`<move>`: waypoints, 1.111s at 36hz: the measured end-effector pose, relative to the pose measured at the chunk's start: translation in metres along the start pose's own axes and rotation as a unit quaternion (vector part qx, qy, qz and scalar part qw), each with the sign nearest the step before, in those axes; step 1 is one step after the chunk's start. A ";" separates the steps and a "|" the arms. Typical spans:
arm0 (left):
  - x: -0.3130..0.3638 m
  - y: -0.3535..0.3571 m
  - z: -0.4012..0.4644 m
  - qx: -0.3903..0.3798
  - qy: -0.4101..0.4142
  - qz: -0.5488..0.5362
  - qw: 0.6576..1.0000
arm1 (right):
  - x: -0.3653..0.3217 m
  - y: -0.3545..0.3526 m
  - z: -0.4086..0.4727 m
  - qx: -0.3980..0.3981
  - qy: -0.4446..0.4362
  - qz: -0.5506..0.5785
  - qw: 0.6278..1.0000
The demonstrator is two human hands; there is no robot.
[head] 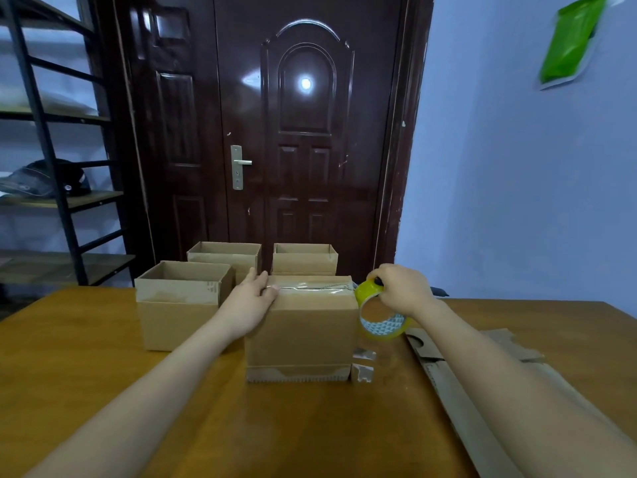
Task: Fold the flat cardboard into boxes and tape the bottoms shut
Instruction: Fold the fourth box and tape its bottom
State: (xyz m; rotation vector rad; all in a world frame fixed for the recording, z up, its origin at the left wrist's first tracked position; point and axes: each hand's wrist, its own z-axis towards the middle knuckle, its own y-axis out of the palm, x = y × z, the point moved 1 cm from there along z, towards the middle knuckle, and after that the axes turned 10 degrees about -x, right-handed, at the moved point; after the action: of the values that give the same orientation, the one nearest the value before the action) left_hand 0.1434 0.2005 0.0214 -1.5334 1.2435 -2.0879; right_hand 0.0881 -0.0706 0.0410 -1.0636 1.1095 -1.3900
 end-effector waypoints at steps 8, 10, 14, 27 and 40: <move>0.010 -0.009 0.011 -0.042 0.016 0.307 0.951 | -0.002 0.002 -0.001 0.011 0.021 0.022 0.999; 0.014 -0.012 0.013 -0.090 0.066 0.293 0.950 | -0.004 0.001 -0.001 0.009 0.017 0.021 1.000; 0.028 -0.018 0.011 -0.148 0.052 0.263 0.952 | -0.004 0.002 -0.003 0.008 0.019 0.028 0.999; 0.040 0.015 0.006 -0.104 0.038 0.363 0.925 | 0.015 0.027 -0.017 0.053 0.062 0.358 0.930; 0.074 0.039 0.017 -0.078 0.073 0.384 0.917 | 0.015 0.058 -0.028 0.115 0.107 0.520 0.839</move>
State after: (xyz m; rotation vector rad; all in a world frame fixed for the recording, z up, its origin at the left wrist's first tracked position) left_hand 0.1184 0.1209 0.0411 -0.7282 1.7344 -1.6085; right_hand 0.0695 -0.0865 -0.0201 -0.0237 1.3323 -0.7037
